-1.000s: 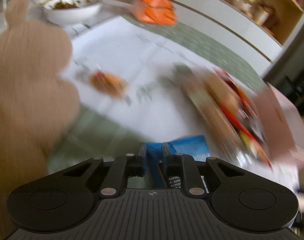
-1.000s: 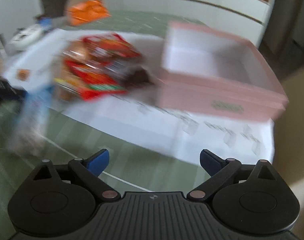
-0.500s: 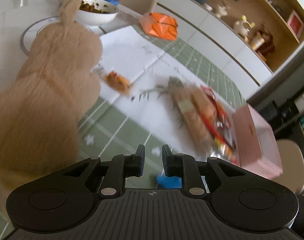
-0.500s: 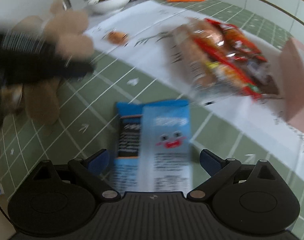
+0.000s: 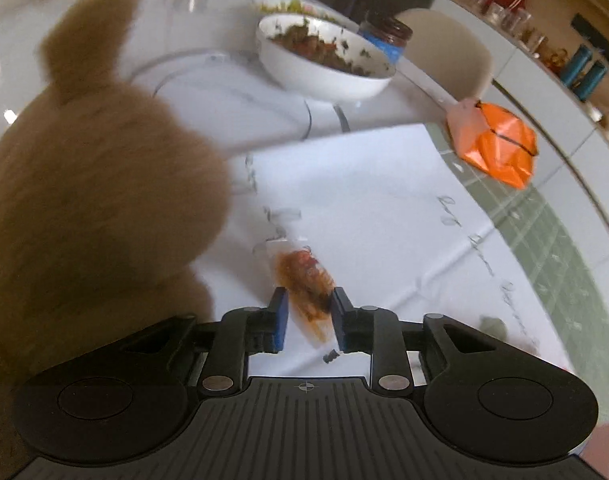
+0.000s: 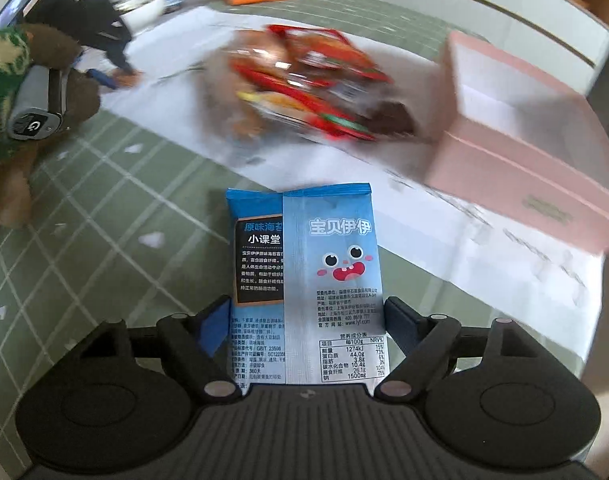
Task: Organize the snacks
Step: 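Grasp a small orange wrapped snack stick with the left tool while the right tool holds the blue packet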
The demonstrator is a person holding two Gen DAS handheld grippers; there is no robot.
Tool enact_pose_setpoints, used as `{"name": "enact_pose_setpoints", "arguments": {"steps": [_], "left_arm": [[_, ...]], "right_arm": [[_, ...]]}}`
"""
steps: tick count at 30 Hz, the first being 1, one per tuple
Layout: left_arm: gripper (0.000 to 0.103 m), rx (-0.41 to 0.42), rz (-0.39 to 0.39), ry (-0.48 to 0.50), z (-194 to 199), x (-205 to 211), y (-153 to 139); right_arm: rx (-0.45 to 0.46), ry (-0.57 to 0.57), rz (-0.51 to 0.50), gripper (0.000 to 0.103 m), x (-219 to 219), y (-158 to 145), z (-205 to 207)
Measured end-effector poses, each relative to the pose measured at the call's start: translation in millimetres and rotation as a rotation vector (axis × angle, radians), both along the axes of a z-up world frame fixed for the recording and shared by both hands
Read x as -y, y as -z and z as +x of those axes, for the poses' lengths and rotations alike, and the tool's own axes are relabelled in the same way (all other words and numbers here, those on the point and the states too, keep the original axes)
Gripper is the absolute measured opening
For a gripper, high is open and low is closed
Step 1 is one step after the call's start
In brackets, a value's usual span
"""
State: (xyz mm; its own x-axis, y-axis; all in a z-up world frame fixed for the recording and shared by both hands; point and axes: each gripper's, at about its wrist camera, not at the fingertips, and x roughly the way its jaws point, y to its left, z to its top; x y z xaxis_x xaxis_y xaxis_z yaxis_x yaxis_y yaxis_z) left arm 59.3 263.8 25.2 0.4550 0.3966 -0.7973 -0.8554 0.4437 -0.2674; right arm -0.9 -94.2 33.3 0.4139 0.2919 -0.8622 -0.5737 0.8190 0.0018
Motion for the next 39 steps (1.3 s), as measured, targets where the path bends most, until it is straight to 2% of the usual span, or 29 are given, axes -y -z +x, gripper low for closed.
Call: {"name": "enact_pose_setpoints", "arguments": {"steps": [2,5,6,9,13,18,20,22,26,28,32,35,36,39], "left_arm": [[0.033,-0.041,0.056,0.064,16.5,1.2,2.4],[0.025,-0.074,0.158,0.187,26.1,13.2,4.7],[0.020,-0.078,0.180,0.245,24.4,19.9,4.1],[0.020,-0.060,0.223,0.427,12.5,38.2,5.3],[0.017,-0.023,0.198,0.604,-14.1,56.6,6.6],[0.017,0.053,0.055,0.766,-45.5,72.0,4.7],[0.017,0.114,0.015,0.743,-51.5,67.6,-4.7],[0.019,0.175,0.017,0.642,-51.9,53.0,-19.4],[0.021,0.138,0.043,0.422,-28.4,15.6,-39.0],[0.023,0.138,0.032,0.372,-11.3,-2.1,-41.6],[0.023,0.084,-0.072,0.381,20.8,-20.5,-31.0],[0.024,-0.013,-0.058,0.397,36.0,-15.7,-19.9],[0.029,-0.039,-0.054,0.404,40.1,-12.8,-15.4],[0.032,-0.078,-0.034,0.459,47.5,1.4,-9.1]], "right_arm": [[-0.006,0.026,0.009,0.086,13.8,2.9,2.7],[0.020,0.030,0.016,0.089,26.5,4.1,-0.1],[0.022,0.035,0.023,0.090,29.5,4.4,-0.8],[0.035,0.052,0.030,0.096,33.7,8.3,2.3],[0.050,0.068,0.039,0.101,36.1,12.3,3.4],[0.058,0.084,0.042,0.103,36.9,13.2,2.0],[0.060,0.088,0.044,0.103,37.3,13.2,1.3],[0.067,0.094,0.048,0.103,38.2,13.4,-0.8],[0.082,0.110,0.058,0.103,38.8,14.2,-4.5],[0.090,0.116,0.063,0.103,38.6,14.6,-5.9],[0.100,0.118,0.070,0.103,38.9,15.2,-7.3],[0.110,0.119,0.076,0.103,39.5,15.8,-8.6],[0.113,0.119,0.077,0.103,39.6,16.0,-8.9],[0.117,0.117,0.081,0.103,40.1,16.3,-8.8]]}}
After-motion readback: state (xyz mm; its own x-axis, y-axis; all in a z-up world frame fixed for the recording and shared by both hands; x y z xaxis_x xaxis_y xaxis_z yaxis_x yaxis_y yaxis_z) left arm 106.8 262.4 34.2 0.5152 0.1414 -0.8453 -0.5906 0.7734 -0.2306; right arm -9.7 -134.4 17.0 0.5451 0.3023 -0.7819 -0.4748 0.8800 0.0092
